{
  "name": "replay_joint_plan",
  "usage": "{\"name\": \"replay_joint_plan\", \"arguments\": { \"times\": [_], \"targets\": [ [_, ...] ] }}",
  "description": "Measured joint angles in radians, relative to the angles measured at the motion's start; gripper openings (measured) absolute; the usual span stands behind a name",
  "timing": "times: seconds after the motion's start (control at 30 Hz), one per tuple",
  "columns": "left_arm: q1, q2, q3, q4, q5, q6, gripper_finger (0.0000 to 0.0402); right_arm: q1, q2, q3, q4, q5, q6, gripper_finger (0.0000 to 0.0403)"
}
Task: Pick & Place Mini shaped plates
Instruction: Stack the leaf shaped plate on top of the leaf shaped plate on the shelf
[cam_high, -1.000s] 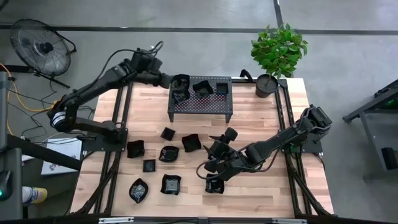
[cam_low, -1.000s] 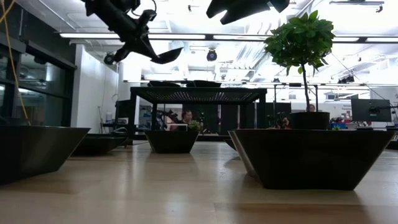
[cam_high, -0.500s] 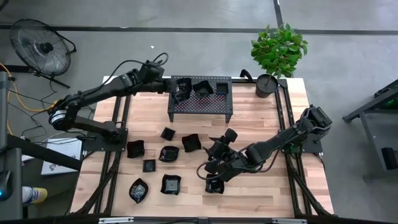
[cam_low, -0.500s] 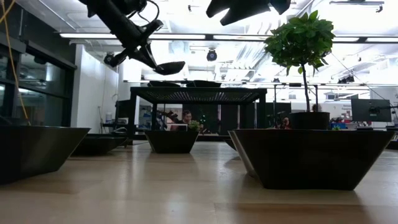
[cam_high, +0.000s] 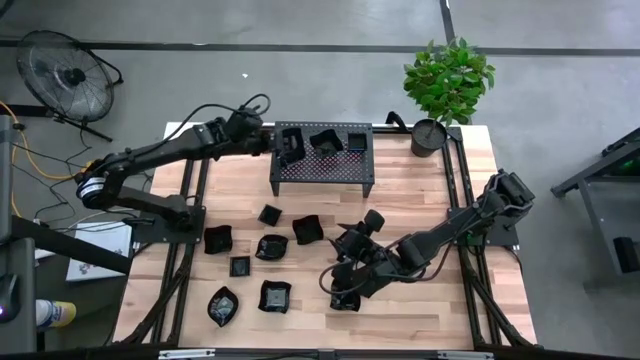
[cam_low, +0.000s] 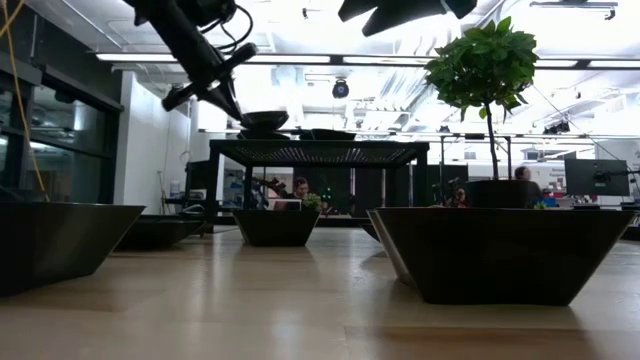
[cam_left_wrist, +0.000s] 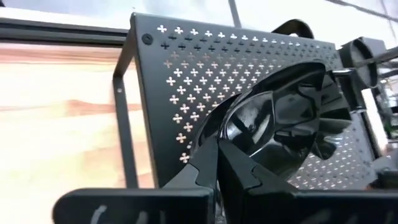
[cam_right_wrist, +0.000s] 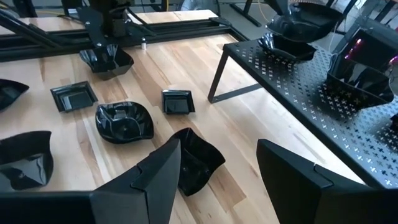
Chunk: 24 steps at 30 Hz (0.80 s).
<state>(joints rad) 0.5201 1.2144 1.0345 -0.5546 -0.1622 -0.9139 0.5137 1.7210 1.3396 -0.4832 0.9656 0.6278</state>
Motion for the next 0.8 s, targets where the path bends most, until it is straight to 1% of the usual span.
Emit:
{"name": "replay_joint_plan", "arguments": {
  "times": [0.33, 0.8],
  "targets": [
    [0.002, 0.000, 0.000, 0.028, 0.023, 0.045, 0.0000, 0.000, 0.000, 0.000, -0.001, -0.005, 0.004, 0.0208],
    [0.003, 0.000, 0.000, -0.007, 0.020, 0.056, 0.0001, 0.000, 0.000, 0.000, -0.002, -0.004, -0.004, 0.0208]
  ]
}}
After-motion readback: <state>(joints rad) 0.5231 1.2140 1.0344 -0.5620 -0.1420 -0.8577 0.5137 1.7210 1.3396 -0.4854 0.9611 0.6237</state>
